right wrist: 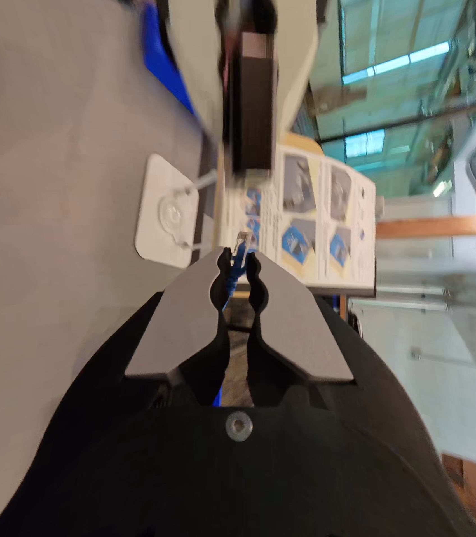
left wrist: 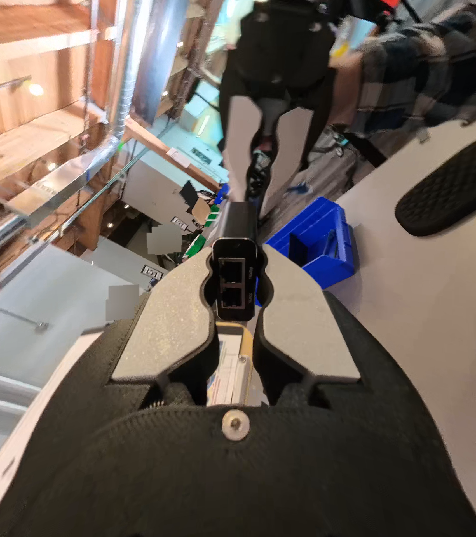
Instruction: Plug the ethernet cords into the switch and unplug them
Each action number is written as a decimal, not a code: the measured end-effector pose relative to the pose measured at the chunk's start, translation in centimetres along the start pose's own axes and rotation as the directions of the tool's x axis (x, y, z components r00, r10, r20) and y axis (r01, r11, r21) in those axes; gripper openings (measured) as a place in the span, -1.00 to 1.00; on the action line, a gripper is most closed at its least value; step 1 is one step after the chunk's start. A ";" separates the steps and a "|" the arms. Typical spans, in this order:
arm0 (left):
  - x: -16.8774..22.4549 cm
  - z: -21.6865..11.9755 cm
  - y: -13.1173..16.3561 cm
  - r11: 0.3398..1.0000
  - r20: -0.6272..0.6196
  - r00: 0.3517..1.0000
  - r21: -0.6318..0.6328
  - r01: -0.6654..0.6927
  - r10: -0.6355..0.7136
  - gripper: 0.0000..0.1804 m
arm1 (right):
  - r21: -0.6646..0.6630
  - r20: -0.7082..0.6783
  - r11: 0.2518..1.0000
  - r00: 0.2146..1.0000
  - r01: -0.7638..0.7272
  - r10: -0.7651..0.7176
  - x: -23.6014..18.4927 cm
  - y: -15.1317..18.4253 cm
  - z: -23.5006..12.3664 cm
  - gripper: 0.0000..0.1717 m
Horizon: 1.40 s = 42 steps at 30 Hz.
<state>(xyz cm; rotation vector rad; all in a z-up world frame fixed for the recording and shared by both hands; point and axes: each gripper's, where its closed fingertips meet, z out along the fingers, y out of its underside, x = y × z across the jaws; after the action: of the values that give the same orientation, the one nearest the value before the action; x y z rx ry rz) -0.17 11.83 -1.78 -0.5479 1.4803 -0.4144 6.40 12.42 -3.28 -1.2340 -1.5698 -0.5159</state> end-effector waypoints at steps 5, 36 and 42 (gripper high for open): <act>-1.0 -1.5 0.4 0.999 0.010 0.999 -0.040 -0.032 0.033 -0.73 | -0.002 -0.054 0.996 0.994 -0.092 0.092 1.9 3.0 -3.4 -0.87; 2.3 1.2 4.3 0.991 -0.095 0.993 -0.122 0.059 -0.071 -0.74 | 0.076 0.100 0.926 0.927 -0.370 0.362 -1.6 11.0 1.8 -0.36; 4.1 2.6 3.4 0.992 -0.145 0.986 -0.113 0.062 -0.079 -0.73 | 0.282 0.124 0.946 0.984 -0.162 0.131 -2.3 -2.9 1.6 -0.34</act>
<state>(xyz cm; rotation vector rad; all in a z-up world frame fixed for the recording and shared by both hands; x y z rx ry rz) 2.43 12.50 -7.04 -0.6687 1.6375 -0.4403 2.95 11.59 -5.27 -1.1528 -1.5611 -0.1193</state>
